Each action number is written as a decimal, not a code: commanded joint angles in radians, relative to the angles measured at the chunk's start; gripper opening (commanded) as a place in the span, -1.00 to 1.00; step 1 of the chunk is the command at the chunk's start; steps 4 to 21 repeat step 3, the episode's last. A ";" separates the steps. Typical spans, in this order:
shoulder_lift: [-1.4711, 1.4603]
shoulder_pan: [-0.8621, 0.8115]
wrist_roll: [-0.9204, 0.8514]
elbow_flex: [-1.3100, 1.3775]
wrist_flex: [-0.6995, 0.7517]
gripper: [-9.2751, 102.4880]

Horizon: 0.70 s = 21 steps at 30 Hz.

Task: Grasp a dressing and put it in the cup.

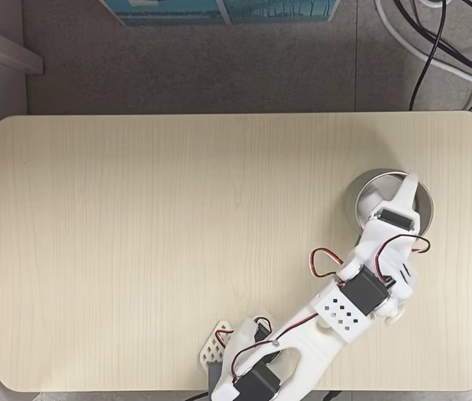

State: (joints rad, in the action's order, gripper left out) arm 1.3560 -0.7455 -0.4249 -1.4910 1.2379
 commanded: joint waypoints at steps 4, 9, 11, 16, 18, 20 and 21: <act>-0.038 0.000 0.008 -0.018 -0.008 -0.30; -0.038 0.000 0.008 -0.018 -0.008 -0.30; -0.038 0.000 0.008 -0.018 -0.008 -0.30; -0.038 0.000 0.008 -0.018 -0.008 -0.30; -0.038 0.000 0.008 -0.018 -0.008 -0.30; -0.038 0.000 0.008 -0.018 -0.008 -0.30; -0.038 0.000 0.008 -0.018 -0.008 -0.30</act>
